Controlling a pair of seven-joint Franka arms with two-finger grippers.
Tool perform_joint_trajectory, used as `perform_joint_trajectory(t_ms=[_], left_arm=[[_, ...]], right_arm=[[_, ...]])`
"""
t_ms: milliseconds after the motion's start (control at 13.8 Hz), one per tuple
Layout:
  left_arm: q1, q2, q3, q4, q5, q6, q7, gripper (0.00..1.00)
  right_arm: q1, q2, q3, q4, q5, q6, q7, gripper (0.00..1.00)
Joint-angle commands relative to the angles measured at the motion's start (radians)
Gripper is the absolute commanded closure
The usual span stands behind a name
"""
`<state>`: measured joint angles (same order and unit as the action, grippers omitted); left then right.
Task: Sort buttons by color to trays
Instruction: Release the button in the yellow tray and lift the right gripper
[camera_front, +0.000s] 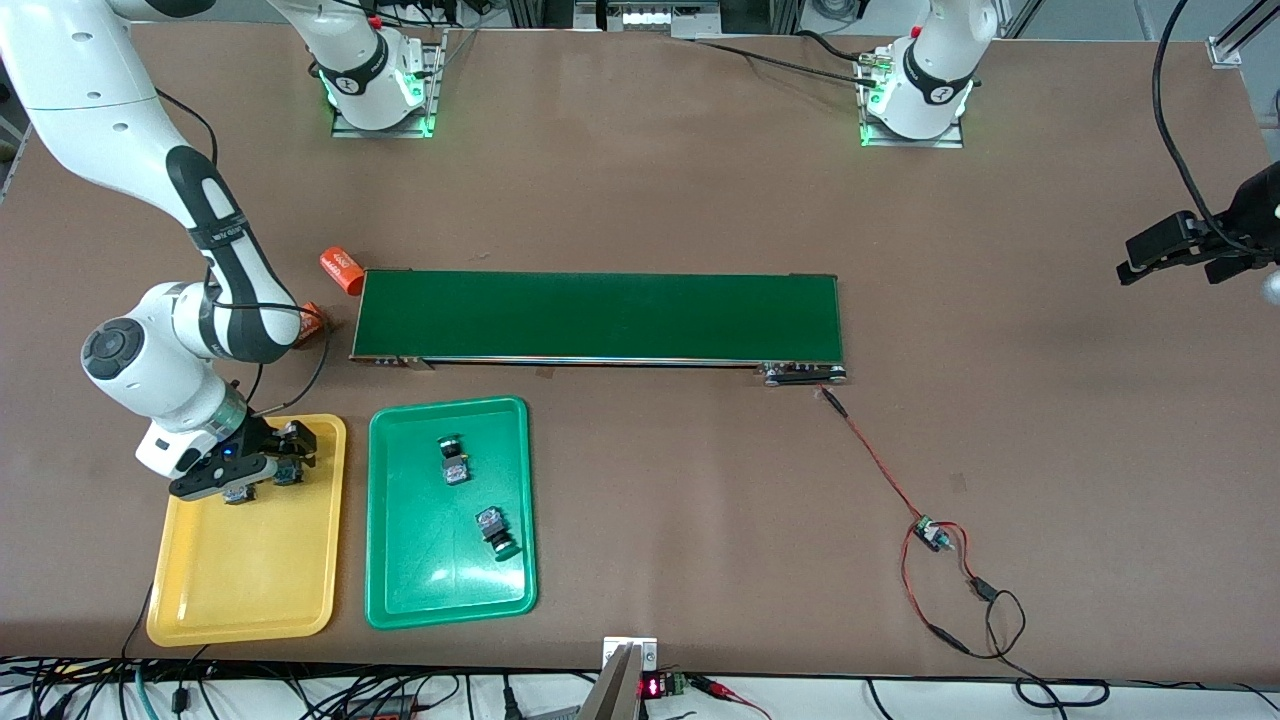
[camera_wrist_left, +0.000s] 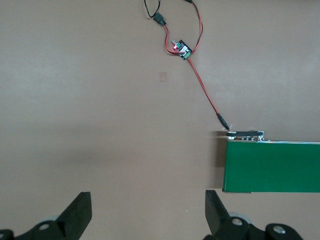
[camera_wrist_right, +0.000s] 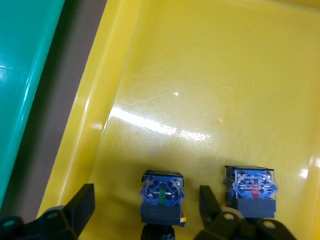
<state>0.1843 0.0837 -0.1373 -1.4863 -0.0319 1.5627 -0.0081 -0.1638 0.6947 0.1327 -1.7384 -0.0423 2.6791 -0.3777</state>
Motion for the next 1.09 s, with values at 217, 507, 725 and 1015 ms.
perform_joint_trajectory(t_ms=[217, 507, 725, 1015], left_arm=[[0.015, -0.021, -0.002, -0.023, -0.008, 0.011, 0.010, 0.00], [0.015, -0.022, -0.008, -0.025, -0.008, 0.042, 0.010, 0.00], [0.014, -0.022, -0.019, -0.029, -0.006, 0.079, 0.011, 0.00], [0.014, -0.032, -0.019, -0.035, -0.006, 0.051, 0.011, 0.00]], right_arm=[[0.043, -0.196, 0.013, -0.029, -0.002, -0.343, 0.256, 0.00], [0.044, -0.366, 0.013, -0.029, -0.001, -0.650, 0.309, 0.00], [0.033, -0.507, 0.010, -0.015, 0.002, -0.855, 0.306, 0.00], [0.032, -0.670, 0.010, -0.029, 0.038, -0.976, 0.306, 0.00]])
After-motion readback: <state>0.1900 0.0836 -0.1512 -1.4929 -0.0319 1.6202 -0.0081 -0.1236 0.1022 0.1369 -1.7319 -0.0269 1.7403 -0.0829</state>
